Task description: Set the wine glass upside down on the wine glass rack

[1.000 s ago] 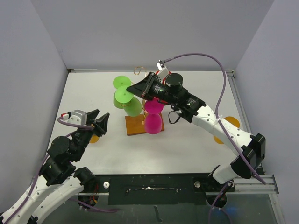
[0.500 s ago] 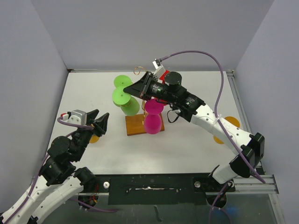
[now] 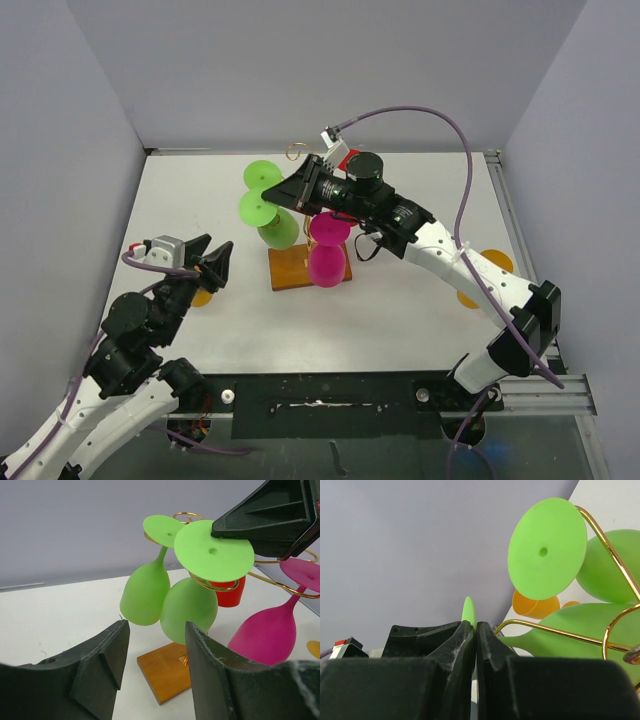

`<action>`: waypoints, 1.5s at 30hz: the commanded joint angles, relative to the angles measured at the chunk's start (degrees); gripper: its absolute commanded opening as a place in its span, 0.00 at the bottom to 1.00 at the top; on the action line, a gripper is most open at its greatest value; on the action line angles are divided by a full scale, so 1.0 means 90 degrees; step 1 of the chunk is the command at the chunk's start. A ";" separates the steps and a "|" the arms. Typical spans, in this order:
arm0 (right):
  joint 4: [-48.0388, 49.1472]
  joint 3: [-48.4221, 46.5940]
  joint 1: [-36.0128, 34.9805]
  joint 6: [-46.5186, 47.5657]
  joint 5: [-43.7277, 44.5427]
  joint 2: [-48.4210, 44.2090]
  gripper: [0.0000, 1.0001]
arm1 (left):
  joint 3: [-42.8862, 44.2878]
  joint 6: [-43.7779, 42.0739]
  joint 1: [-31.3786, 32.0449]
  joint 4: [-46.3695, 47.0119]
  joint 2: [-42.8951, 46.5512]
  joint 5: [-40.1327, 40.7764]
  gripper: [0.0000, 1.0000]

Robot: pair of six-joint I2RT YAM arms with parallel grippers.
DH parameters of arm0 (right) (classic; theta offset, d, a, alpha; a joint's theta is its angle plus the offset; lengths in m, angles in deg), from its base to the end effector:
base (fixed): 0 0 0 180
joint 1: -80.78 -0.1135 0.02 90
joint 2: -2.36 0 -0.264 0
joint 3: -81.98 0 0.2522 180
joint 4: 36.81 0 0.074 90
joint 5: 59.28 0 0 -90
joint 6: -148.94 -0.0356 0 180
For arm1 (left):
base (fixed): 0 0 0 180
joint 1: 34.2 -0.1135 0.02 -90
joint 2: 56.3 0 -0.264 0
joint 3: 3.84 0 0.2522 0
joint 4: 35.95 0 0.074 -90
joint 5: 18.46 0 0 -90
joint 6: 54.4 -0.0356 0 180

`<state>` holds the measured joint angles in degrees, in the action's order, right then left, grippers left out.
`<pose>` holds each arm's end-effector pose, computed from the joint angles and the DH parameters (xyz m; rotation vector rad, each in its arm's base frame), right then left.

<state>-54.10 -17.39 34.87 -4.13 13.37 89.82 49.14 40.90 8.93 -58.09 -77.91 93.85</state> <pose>0.2447 0.2678 0.4192 0.0231 1.9632 1.6133 0.0789 -0.0554 0.3592 0.1466 1.4277 -0.4227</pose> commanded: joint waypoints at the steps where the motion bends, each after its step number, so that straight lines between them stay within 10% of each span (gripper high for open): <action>1: 0.0142 -0.0397 -0.0070 0.0166 -0.0299 0.0027 0.04 | 0.0034 0.0006 -0.0008 0.0414 0.0083 0.0103 0.47; 45: -0.0731 -0.0372 -0.0153 0.0990 0.0204 -0.0386 0.08 | -0.0149 0.0086 0.0002 0.0610 0.0616 0.0901 0.47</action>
<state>-61.64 -20.47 33.45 2.91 12.56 90.39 47.24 41.15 8.93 -55.86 -72.34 101.36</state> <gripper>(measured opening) 0.078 0.472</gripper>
